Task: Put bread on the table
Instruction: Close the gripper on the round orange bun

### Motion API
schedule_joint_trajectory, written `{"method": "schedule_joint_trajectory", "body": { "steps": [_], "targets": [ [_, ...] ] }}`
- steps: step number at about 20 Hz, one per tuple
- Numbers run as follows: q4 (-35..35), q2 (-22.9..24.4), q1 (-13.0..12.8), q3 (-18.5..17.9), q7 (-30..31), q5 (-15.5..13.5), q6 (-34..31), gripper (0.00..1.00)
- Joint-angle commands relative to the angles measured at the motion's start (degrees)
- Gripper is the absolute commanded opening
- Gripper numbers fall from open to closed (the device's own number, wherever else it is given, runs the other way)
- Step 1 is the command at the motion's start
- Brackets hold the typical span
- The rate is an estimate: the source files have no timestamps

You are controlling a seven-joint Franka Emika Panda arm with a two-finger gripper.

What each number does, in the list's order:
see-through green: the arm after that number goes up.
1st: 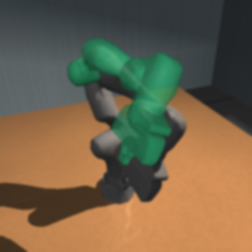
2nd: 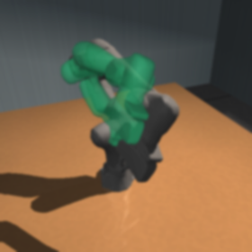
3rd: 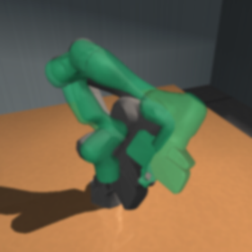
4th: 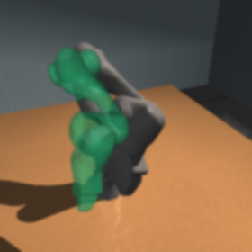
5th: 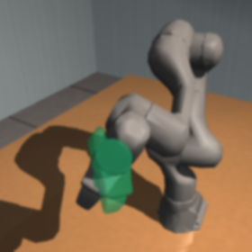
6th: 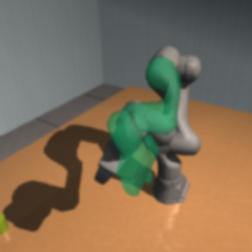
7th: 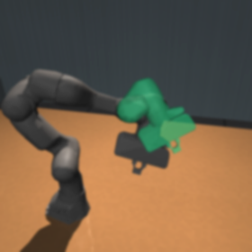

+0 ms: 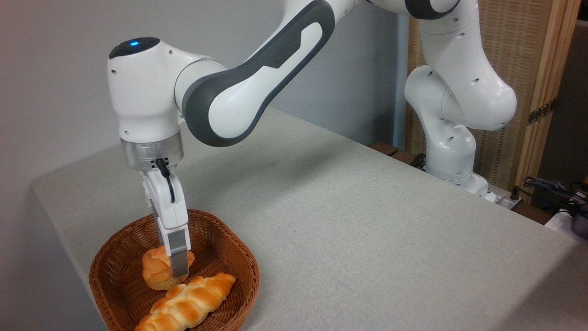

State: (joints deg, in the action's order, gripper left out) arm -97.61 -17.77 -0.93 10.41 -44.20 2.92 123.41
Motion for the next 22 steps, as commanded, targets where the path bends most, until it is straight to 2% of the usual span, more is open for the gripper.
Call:
{"method": "schedule_joint_trajectory", "body": {
  "steps": [1, 2, 3, 6, 9, 11, 19, 22],
  "targets": [
    [-0.39, -0.69, -0.04, 0.48, 0.43, 0.86, 2.97, 0.95],
    [-0.65, -0.69, -0.04, 0.57, 0.43, 0.86, 3.67, 0.83],
    [-0.65, -0.69, 0.05, 0.57, 0.43, 0.86, 3.85, 0.78],
    [-0.56, -0.69, 0.14, 0.57, -0.09, 0.86, 3.86, 0.51],
    [-0.65, -0.60, 0.14, 0.49, -0.09, 0.86, 3.77, 0.40],
    [-0.56, -0.60, 0.14, 0.57, -0.18, 0.86, 3.77, 0.36],
    [-0.48, 0.10, 0.14, 0.57, 0.60, 0.78, 3.68, 0.32],
    [-0.39, 2.29, 0.14, 0.57, 2.18, -1.06, 2.72, 0.31]
  ]
}}
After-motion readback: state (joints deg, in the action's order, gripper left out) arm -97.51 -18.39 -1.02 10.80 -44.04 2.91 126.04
